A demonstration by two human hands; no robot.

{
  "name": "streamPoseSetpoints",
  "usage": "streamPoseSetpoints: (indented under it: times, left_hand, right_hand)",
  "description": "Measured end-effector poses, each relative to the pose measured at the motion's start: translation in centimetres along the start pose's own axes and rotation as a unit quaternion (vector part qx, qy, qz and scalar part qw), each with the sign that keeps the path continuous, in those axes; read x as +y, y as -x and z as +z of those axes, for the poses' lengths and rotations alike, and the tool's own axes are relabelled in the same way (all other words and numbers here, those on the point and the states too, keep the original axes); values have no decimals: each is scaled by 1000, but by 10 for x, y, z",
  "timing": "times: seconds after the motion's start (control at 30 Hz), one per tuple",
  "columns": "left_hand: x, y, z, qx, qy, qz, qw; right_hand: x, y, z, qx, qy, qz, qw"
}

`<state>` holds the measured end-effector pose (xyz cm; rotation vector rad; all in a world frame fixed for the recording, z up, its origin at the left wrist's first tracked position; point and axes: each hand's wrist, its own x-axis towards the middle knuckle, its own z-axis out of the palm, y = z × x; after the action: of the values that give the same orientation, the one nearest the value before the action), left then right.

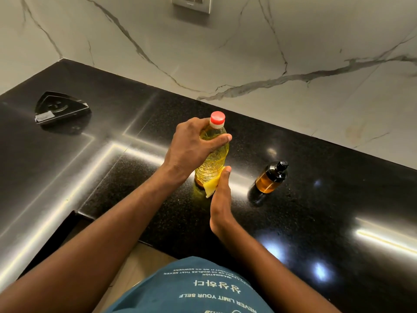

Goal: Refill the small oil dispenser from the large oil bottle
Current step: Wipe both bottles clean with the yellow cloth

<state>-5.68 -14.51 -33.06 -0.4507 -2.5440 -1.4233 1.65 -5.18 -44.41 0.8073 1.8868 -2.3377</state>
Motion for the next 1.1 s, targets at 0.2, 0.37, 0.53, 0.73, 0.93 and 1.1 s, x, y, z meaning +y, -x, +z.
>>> streamPoseSetpoints:
  times: [0.2, 0.37, 0.53, 0.73, 0.93, 1.1]
  left_hand:
    - [0, 0, 1, -5, 2, 1, 1000]
    - [1, 1, 1, -3, -9, 5, 1000]
    - [1, 1, 0, 4, -7, 5, 1000]
    - [2, 1, 1, 3, -15, 4, 1000]
    - [3, 2, 0, -5, -18, -3, 1000]
    - [2, 1, 1, -5, -14, -8, 1000]
  right_hand:
    - [-17, -28, -3, -12, -9, 26, 1000]
    - [-32, -47, -4, -16, -3, 78, 997]
    - [-36, 2, -11, -22, -47, 57, 997]
    - [-69, 0, 5, -30, -53, -9, 998]
    - [-73, -22, -6, -5, -33, 40, 999]
    - [-44, -21, -19, 47, -38, 98, 993]
